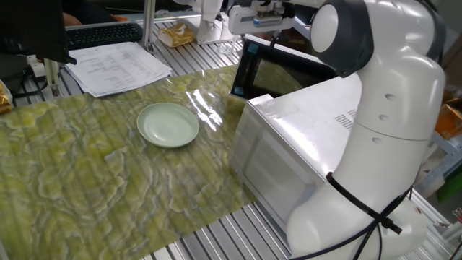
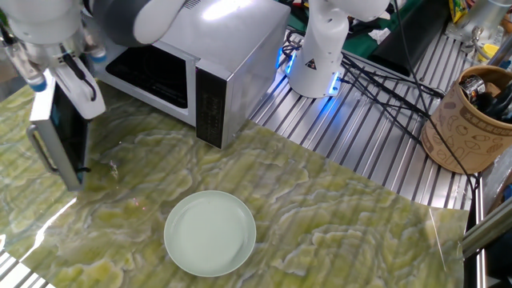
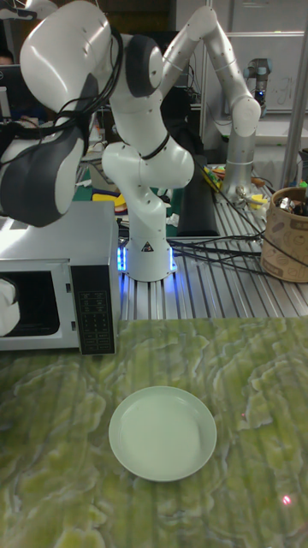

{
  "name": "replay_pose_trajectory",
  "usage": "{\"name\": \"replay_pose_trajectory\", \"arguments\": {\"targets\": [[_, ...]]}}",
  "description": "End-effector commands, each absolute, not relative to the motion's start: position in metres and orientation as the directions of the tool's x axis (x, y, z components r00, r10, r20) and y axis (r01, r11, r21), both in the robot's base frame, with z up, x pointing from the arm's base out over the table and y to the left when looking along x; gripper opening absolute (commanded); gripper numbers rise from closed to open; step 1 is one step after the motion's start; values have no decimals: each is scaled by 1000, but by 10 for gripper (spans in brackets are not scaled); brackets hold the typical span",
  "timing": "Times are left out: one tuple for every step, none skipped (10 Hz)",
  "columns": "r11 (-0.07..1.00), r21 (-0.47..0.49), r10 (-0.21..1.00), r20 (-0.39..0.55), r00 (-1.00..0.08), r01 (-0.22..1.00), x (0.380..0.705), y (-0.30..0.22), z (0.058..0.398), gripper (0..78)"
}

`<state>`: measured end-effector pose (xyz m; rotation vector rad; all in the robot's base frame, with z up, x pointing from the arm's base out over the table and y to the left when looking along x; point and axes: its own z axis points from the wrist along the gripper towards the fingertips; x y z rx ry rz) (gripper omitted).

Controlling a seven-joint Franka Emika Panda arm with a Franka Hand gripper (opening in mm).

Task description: Put the bowl into the microwave

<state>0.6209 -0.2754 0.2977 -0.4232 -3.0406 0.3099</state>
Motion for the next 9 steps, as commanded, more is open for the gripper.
{"name": "replay_pose_trajectory", "arguments": {"targets": [[951, -216, 233, 23, -972, 223, 626, -285, 300, 774], [950, -230, 221, 20, -975, 211, 626, -287, 300, 774], [952, -241, 200, 20, -980, 189, 629, -292, 303, 774], [956, -247, 172, 24, -985, 160, 634, -301, 307, 774], [959, -253, 136, 29, -990, 125, 640, -314, 313, 774], [963, -245, 121, 22, -992, 112, 641, -325, 315, 774], [962, -244, 132, 16, -991, 124, 639, -325, 311, 774], [961, -238, 150, 19, -988, 142, 637, -320, 308, 774], [958, -233, 175, 17, -984, 166, 634, -311, 303, 774]]}}
